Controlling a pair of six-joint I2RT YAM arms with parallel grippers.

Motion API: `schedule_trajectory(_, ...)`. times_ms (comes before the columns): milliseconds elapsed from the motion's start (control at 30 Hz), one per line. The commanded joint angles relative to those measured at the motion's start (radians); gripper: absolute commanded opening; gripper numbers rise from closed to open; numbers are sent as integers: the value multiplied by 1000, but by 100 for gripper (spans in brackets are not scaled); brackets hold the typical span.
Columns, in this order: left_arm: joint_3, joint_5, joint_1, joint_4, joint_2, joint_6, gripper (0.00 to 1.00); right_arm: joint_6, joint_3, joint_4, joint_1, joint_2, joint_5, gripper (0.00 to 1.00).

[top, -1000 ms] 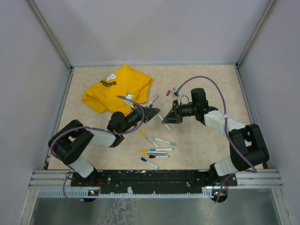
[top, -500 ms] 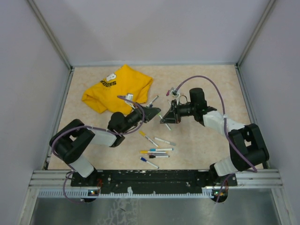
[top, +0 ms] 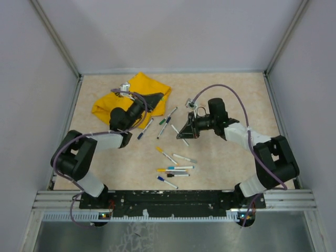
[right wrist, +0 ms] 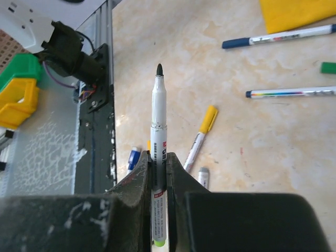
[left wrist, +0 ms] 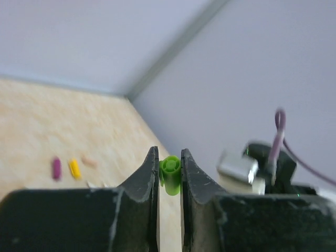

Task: Open the pen caps
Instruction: Open the pen cap from the pen, then place the pen at the center of the board.

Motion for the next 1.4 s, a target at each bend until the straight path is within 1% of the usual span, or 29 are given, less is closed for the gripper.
schedule_trajectory(0,60,-100,59,7,-37,23,0,-4,10,-22,21,20,-68,0)
schedule_trajectory(167,36,-109,80,-13,-75,56,0,-6,17,-35,15,18,-9,0)
schedule_trajectory(267,-14,-98,89,-44,-116,112,0,-27,28,-64,-21,3,48,0)
schedule_trajectory(367,-71,-81,93,-109,-168,198,0,-48,16,-66,-68,-24,121,0)
schedule_trajectory(400,-90,-72,92,-147,-186,233,0,-55,15,-70,-83,-35,160,0)
schedule_trajectory(533,-133,-62,92,-370,-256,403,0,-93,14,-80,-142,-80,420,0)
schedule_trajectory(633,-159,-92,92,-534,-302,511,0,-85,-5,-49,-169,-96,618,0)
schedule_trajectory(767,-216,-152,92,-606,-358,577,0,-83,-6,-29,-182,-72,833,0)
schedule_trajectory(900,-253,-172,92,-629,-385,616,0,-89,37,-69,-194,-13,972,0)
schedule_trajectory(1033,-278,-174,92,-602,-395,612,0,-79,53,-75,-221,47,1020,0)
schedule_trajectory(1100,-286,-172,89,-611,-403,608,0,-74,60,-80,-239,78,1018,0)
schedule_trajectory(1200,-317,-180,79,-579,-423,612,0,-57,80,-98,-264,123,1008,0)
schedule_trajectory(1367,-338,-190,79,-556,-439,608,0,-52,106,-121,-273,186,993,0)
